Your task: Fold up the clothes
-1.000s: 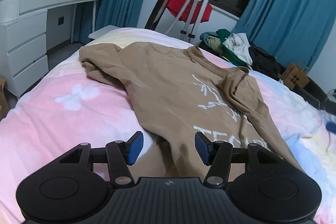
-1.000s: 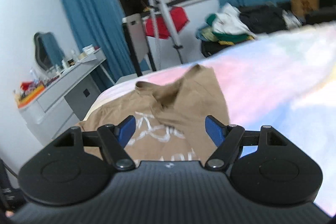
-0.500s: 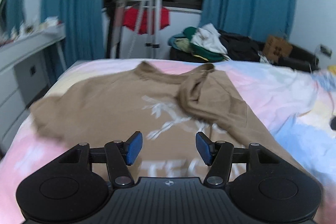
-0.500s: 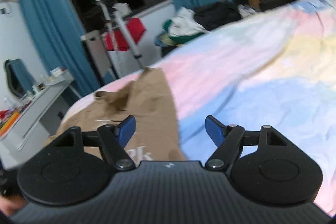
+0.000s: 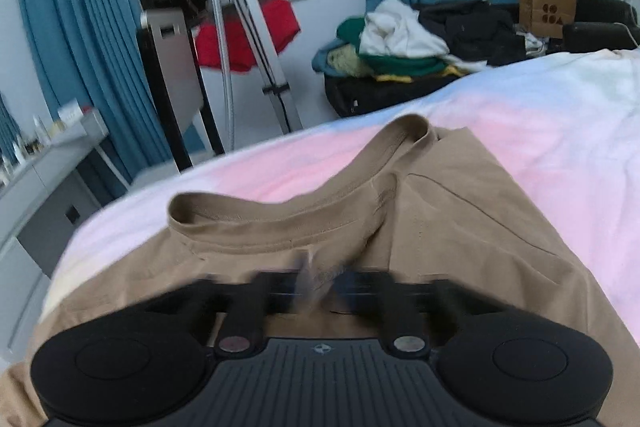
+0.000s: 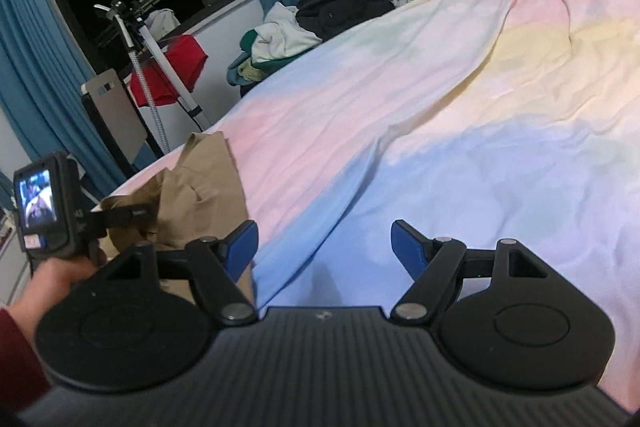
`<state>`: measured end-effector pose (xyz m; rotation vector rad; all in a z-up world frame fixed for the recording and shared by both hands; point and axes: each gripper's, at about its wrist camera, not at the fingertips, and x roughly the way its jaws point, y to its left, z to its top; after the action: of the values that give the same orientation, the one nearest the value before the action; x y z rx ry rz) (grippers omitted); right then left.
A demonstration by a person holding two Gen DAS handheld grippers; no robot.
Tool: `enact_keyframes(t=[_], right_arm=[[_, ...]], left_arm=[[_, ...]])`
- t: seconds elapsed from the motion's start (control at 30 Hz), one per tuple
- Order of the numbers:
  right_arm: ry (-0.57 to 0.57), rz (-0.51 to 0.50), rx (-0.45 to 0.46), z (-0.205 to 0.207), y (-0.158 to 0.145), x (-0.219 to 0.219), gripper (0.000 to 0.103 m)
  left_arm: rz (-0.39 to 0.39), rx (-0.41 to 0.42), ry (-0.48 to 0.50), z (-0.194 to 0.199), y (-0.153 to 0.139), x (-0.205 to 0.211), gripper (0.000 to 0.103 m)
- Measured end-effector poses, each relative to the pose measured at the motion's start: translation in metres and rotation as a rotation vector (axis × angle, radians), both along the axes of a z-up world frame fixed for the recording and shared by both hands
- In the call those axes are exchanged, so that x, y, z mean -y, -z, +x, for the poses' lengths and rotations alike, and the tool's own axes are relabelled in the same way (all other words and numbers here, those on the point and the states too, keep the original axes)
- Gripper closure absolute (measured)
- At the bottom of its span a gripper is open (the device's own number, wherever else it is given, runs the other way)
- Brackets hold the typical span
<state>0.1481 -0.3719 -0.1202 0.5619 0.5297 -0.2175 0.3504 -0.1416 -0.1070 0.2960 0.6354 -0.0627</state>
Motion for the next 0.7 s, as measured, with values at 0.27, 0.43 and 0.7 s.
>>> enact_keyframes(t=[0.27,0.43,0.7], right_arm=[[0.007,0.052,-0.021,0.005,0.005,0.004,0.028],[-0.03,0.059,-0.012,0.006,0.005,0.001,0.028],[-0.167,0.094,0.036,0.009,-0.005,-0.007,0.028]], left_arm=[[-0.162,-0.04,-0.285,0.029,-0.007,-0.078,0.1],[-0.147,-0.135,-0.234,0.029,-0.001,-0.088,0.087],[-0.241,-0.108,-0.097,-0.076,-0.055,-0.091,0.057]])
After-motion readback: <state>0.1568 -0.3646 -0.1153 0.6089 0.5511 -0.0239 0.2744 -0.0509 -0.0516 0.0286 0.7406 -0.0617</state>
